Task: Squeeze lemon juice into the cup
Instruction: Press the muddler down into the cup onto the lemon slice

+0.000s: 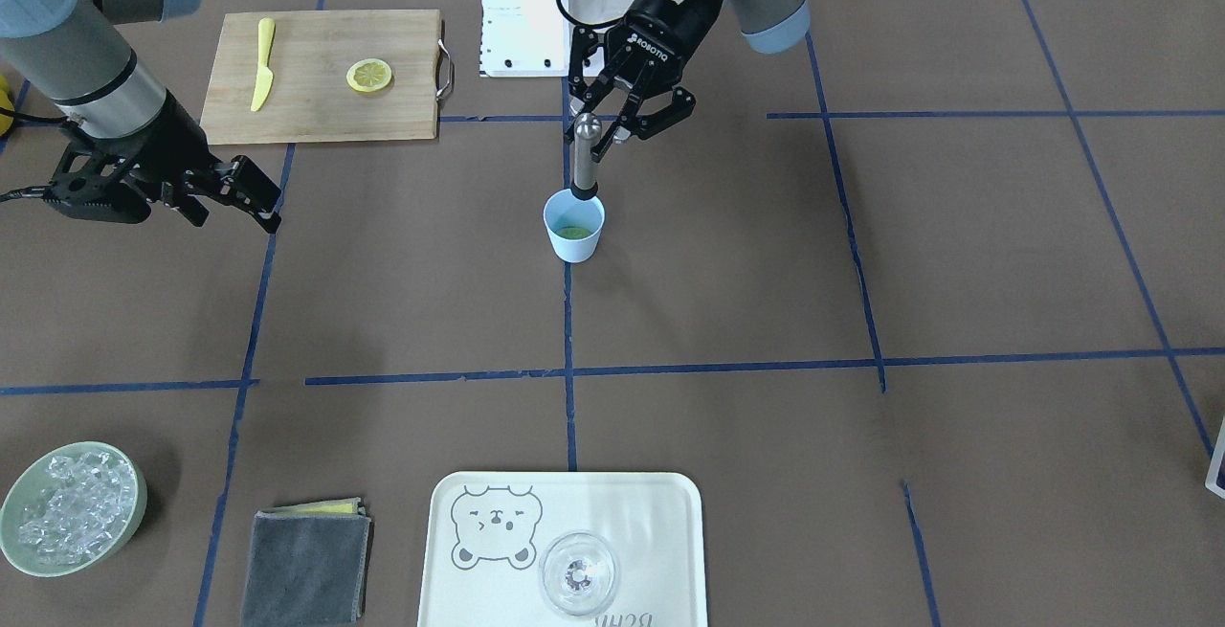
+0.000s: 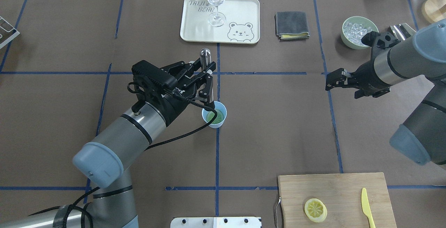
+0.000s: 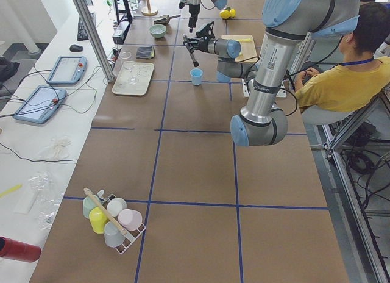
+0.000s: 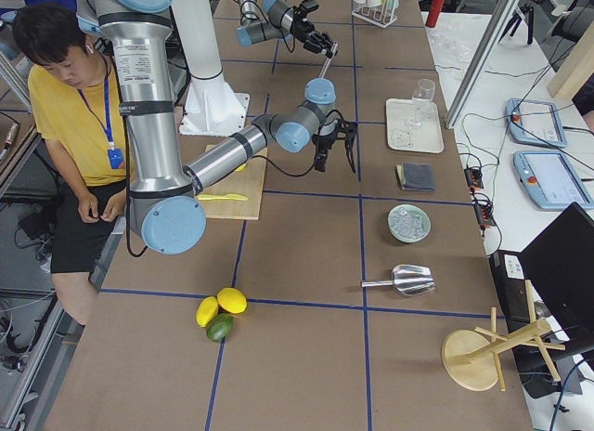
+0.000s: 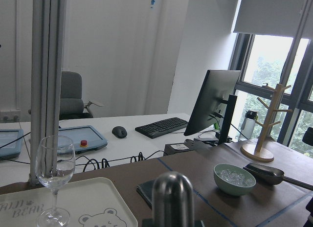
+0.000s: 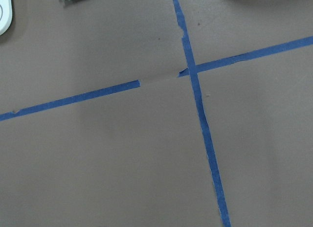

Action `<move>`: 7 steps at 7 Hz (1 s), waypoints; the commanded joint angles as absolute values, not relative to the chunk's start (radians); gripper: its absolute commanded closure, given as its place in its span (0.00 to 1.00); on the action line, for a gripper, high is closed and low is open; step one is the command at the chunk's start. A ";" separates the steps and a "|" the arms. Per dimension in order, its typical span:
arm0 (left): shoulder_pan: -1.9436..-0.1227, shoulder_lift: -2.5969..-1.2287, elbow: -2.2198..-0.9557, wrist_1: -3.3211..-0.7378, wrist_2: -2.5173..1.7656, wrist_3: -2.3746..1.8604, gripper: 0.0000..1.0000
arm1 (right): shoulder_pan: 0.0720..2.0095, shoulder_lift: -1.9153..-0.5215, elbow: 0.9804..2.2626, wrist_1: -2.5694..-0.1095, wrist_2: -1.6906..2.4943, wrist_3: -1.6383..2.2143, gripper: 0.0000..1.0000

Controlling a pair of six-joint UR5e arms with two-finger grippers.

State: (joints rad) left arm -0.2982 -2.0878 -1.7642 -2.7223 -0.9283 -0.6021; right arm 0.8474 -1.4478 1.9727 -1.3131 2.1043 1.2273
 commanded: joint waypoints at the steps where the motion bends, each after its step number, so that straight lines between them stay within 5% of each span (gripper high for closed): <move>1: -0.263 -2.114 -1.703 -2.752 -0.858 -0.592 1.00 | 0.847 -1.450 1.980 -1.313 2.105 1.227 0.00; 7: -0.233 -2.138 -1.617 -2.754 -0.845 -0.586 1.00 | 0.845 -1.448 1.982 -1.313 2.106 1.229 0.00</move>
